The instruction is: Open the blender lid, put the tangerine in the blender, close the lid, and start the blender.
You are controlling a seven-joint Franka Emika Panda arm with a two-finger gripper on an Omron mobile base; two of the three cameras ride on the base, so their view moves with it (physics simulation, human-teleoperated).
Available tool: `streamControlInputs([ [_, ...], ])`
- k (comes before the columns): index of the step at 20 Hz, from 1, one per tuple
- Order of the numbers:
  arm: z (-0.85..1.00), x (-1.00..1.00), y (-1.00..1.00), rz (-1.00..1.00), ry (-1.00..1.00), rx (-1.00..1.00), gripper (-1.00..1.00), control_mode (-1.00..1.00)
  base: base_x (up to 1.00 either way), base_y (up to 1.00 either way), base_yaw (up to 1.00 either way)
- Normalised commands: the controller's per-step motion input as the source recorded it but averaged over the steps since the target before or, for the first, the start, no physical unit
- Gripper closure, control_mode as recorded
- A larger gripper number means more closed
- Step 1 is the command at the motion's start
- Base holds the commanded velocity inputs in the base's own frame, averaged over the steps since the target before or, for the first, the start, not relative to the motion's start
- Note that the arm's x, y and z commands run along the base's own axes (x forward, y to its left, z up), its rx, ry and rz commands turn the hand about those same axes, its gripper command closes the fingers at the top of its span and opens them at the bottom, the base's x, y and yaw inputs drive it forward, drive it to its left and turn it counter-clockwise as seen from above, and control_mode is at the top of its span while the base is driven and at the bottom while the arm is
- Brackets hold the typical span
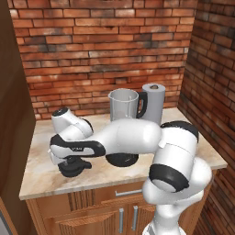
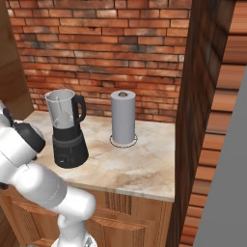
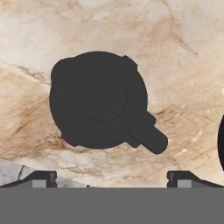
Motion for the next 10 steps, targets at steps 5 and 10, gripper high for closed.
streamControlInputs([
  [5,-0.13,0.11,0.01,0.0,0.0,0.0,-1.0,-1.0,0.0,0.0,0.0],
  [10,-0.13,0.11,0.01,0.0,0.0,-0.01,-1.0,-1.0,0.0,0.0,0.0],
])
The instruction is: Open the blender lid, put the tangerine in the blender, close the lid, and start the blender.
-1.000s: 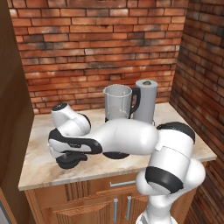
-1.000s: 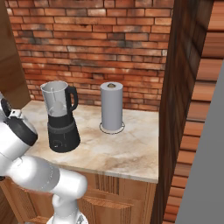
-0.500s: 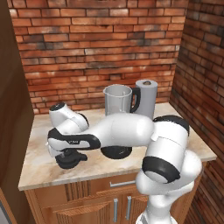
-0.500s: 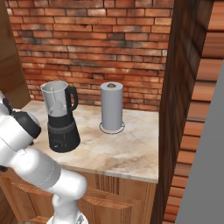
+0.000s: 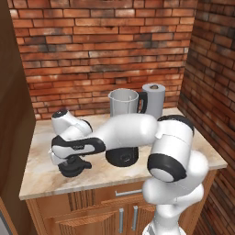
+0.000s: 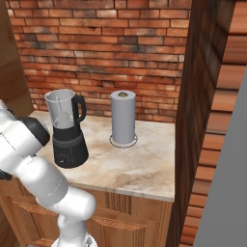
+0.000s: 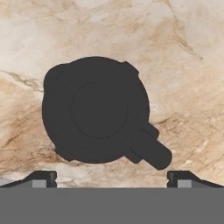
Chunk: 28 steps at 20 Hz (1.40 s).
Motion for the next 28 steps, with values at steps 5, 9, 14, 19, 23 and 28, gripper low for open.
streamControlInputs([
  [5,-0.04,0.11,0.0,-0.01,-0.02,0.0,-1.0,-1.0,0.0,0.0,0.0],
  [9,-0.04,0.08,0.01,-0.03,-0.03,0.0,-1.0,-1.0,0.0,0.0,0.0],
  [14,-0.09,0.04,0.05,-0.02,-0.02,0.0,-1.0,-1.0,0.0,0.0,0.0],
  [19,-0.18,0.03,0.01,-0.01,0.0,-0.01,-1.0,-1.0,0.0,0.0,0.0],
  [23,-0.14,0.12,0.02,-0.01,0.0,0.0,-1.0,-1.0,0.0,0.0,0.0],
  [28,-0.08,0.09,0.04,0.0,0.0,0.0,-1.0,-1.0,0.0,0.0,0.0],
])
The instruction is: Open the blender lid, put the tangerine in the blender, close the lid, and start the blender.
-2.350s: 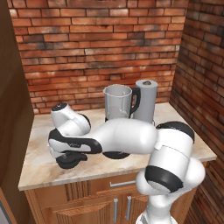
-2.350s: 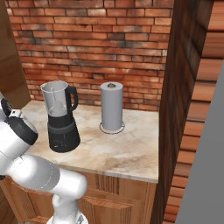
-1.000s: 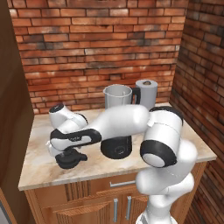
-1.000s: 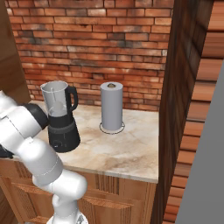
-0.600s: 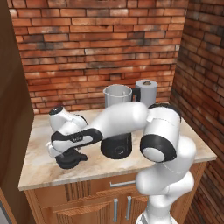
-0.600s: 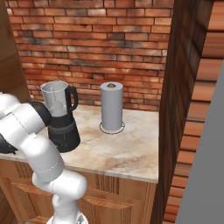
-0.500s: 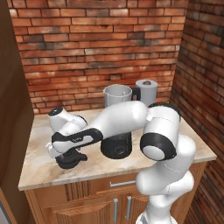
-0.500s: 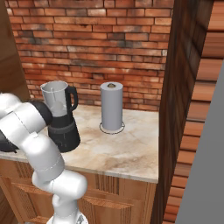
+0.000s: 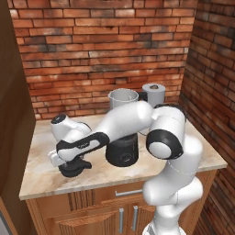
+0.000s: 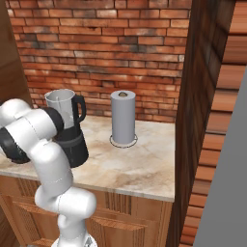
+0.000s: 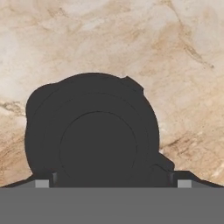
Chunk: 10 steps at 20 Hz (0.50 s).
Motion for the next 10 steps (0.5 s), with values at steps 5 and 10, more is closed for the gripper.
streamControlInputs([
  [5,0.0,0.05,0.13,0.0,-0.01,0.0,-1.0,-1.0,0.0,0.0,0.0],
  [10,0.0,0.08,0.11,0.0,-0.02,0.0,-1.0,-1.0,0.0,0.0,0.0],
])
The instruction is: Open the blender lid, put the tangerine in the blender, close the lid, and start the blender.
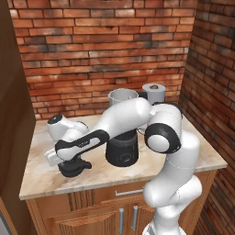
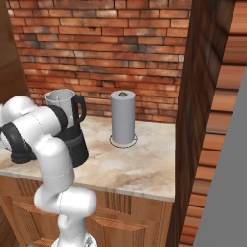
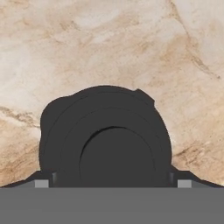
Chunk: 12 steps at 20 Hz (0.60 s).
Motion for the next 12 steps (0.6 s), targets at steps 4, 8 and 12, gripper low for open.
streamControlInputs([
  [4,-0.03,0.02,0.01,0.0,-0.01,0.0,-1.0,-1.0,0.0,0.0,0.0],
  [8,-0.16,0.0,0.0,0.0,-0.01,0.0,-1.0,-1.0,0.0,0.0,0.0],
  [12,-0.26,0.0,0.0,0.0,-0.01,0.0,-1.0,-1.0,0.0,0.0,0.0],
])
